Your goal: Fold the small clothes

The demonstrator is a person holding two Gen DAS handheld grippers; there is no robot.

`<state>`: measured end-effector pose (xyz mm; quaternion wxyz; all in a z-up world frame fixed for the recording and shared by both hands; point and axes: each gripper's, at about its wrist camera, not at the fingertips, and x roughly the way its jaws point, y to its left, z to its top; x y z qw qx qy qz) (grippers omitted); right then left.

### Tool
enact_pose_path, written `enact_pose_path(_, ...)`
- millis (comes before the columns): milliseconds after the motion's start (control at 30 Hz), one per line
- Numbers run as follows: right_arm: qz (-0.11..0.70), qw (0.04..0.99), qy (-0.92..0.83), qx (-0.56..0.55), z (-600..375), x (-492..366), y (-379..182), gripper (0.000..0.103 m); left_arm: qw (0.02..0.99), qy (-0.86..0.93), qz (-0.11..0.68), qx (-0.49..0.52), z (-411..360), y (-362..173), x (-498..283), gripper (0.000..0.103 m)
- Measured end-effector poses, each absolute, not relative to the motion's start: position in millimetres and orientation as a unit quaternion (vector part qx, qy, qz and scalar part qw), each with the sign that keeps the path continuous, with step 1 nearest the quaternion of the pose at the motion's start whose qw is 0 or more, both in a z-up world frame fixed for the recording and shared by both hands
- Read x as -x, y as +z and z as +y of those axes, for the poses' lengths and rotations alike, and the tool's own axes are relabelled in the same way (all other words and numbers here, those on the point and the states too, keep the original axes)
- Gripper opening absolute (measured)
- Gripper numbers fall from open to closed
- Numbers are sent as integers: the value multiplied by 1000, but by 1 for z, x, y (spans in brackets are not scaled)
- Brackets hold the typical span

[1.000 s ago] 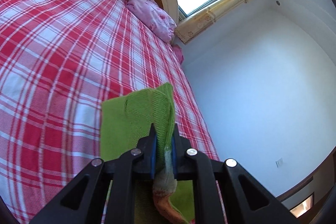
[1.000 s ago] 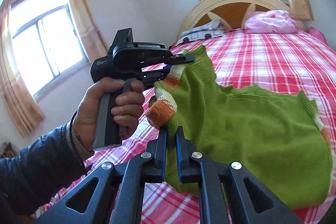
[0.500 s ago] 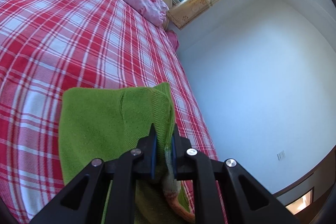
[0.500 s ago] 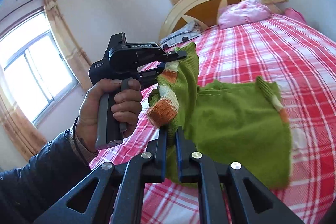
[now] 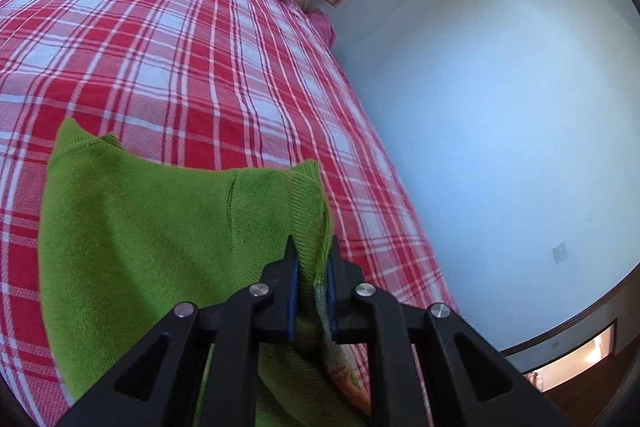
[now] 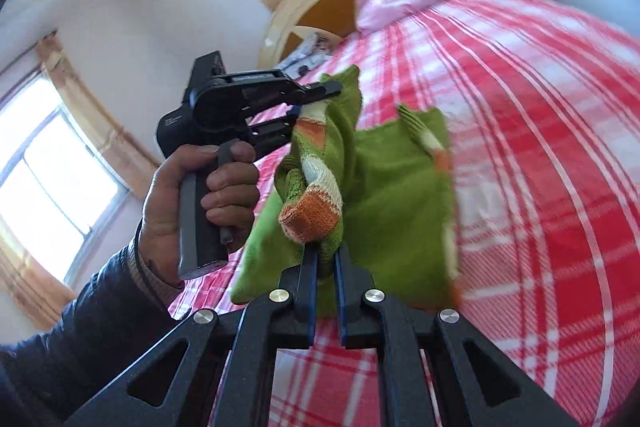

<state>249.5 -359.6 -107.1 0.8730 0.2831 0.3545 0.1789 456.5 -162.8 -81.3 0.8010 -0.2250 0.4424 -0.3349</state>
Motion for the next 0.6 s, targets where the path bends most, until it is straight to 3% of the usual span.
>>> enact_pose_path(467,400,841,142,-335,-391,-249,-153,7,825,-343,431,128,-200,-80,-432,22)
enact_pose_path(533,399,840,146,-337,-392,-249,-154,8,836,-335,420,111,-190,-77,-423,27)
enact_pose_path(600,394,838,146,-348,-396,-248,-155,9,853,-314,407,87,-174,-78,-409,42)
